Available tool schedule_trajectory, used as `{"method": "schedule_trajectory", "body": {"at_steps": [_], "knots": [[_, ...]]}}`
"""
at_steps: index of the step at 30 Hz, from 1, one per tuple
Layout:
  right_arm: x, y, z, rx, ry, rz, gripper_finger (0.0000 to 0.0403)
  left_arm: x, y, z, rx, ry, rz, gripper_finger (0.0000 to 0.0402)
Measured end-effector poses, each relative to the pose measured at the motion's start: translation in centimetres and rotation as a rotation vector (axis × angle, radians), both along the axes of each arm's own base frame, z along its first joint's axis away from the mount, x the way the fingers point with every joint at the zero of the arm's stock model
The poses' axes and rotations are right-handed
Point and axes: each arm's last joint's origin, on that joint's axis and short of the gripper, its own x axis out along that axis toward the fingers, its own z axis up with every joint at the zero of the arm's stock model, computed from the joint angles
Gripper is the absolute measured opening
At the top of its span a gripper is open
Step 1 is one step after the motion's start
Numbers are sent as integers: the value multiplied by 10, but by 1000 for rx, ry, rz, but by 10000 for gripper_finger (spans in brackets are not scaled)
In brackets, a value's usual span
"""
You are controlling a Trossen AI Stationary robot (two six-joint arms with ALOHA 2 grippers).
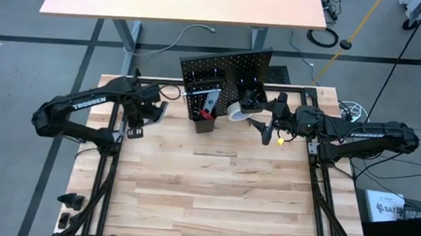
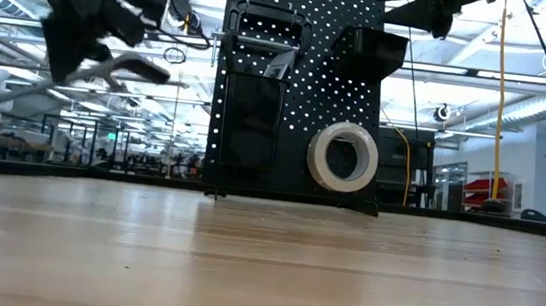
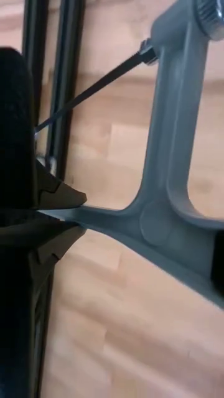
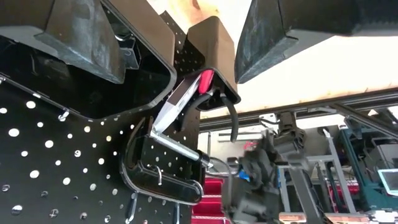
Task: Hang tools onto peg board
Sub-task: Hang the hacksaw on the pegboard
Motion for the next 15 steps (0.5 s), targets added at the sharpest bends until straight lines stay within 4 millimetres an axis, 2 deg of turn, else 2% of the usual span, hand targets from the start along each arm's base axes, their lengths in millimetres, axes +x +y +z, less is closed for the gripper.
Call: {"method": "schedule_trajectory", "body": {"at_steps": [6,11,15], "knots": [[1,2,1,16,-14,74,297,3,-21,18,-142,-134,13,9],[4,15,13,23,-134,330,297,12,-35,33,-329,-334,-7,8],[11,30,15,34,-185,502,297,19,-48,45,-534,-519,-56,8]]}}
